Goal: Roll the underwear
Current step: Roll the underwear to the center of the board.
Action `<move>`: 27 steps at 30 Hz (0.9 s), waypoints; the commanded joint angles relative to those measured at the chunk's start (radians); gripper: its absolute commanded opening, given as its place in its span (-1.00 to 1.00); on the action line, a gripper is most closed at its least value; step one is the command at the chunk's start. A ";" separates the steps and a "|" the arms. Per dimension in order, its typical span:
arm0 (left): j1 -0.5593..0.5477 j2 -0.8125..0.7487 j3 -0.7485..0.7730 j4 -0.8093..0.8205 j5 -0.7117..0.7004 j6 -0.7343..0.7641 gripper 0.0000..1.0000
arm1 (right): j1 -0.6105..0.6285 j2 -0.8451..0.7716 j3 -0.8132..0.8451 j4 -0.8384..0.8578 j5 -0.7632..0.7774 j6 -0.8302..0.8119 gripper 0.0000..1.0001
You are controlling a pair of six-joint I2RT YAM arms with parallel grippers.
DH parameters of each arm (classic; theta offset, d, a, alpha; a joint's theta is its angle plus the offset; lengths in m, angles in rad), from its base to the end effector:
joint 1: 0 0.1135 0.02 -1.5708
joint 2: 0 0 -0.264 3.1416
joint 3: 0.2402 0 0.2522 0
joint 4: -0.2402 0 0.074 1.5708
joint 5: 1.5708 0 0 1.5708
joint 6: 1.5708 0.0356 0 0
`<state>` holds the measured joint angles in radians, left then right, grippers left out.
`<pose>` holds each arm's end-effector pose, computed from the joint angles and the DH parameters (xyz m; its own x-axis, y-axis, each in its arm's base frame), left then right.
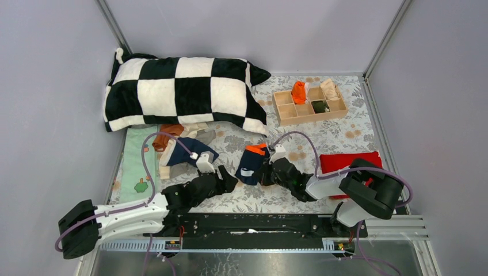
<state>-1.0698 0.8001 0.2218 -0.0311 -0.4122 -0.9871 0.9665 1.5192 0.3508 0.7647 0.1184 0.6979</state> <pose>0.0900 -0.1347 0.1582 -0.6904 -0.3310 -0.6433 0.1266 0.8202 -0.5578 0.1501 0.2100 0.1323 -0.6564 0.1723 -0.7344 -0.4354 0.7085 0.5554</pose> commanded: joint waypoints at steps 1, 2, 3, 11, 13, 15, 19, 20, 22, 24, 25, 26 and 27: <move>0.021 0.066 -0.022 0.170 -0.022 0.065 0.53 | -0.045 0.010 0.060 -0.191 -0.102 0.026 -1.00; 0.029 0.097 -0.024 0.200 -0.016 0.074 0.54 | -0.054 0.021 0.074 -0.212 -0.141 0.028 -1.00; 0.034 0.122 -0.023 0.223 -0.012 0.080 0.54 | -0.064 0.029 0.087 -0.234 -0.166 0.035 -1.00; 0.108 0.252 -0.029 0.406 0.048 0.146 0.45 | -0.136 0.090 0.165 -0.343 -0.304 0.051 -1.00; 0.126 0.271 -0.035 0.450 0.076 0.165 0.42 | -0.142 0.093 0.173 -0.357 -0.309 0.048 -1.00; 0.142 0.292 -0.031 0.472 0.097 0.181 0.41 | -0.148 0.092 0.173 -0.361 -0.310 0.046 -1.00; 0.159 0.348 -0.024 0.515 0.137 0.201 0.30 | -0.154 0.089 0.176 -0.372 -0.313 0.043 -1.00; 0.159 0.364 -0.024 0.528 0.149 0.204 0.28 | -0.156 0.087 0.174 -0.373 -0.314 0.043 -1.00; 0.161 0.395 -0.025 0.550 0.168 0.206 0.25 | -0.158 0.085 0.174 -0.373 -0.316 0.043 -1.00; 0.161 0.423 -0.032 0.580 0.184 0.204 0.25 | -0.158 0.086 0.176 -0.375 -0.318 0.041 -1.00; 0.162 0.435 -0.035 0.593 0.189 0.202 0.25 | -0.158 0.087 0.177 -0.374 -0.319 0.040 -1.00; 0.162 0.447 -0.036 0.602 0.192 0.200 0.24 | -0.158 0.087 0.177 -0.376 -0.320 0.040 -1.00; 0.162 0.459 -0.034 0.610 0.194 0.200 0.21 | -0.159 0.087 0.179 -0.376 -0.322 0.040 -1.00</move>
<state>-0.9142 1.2194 0.2047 0.4702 -0.2504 -0.8150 0.8150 1.5860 0.5228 0.4965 -0.1864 0.7536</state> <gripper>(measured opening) 0.624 0.044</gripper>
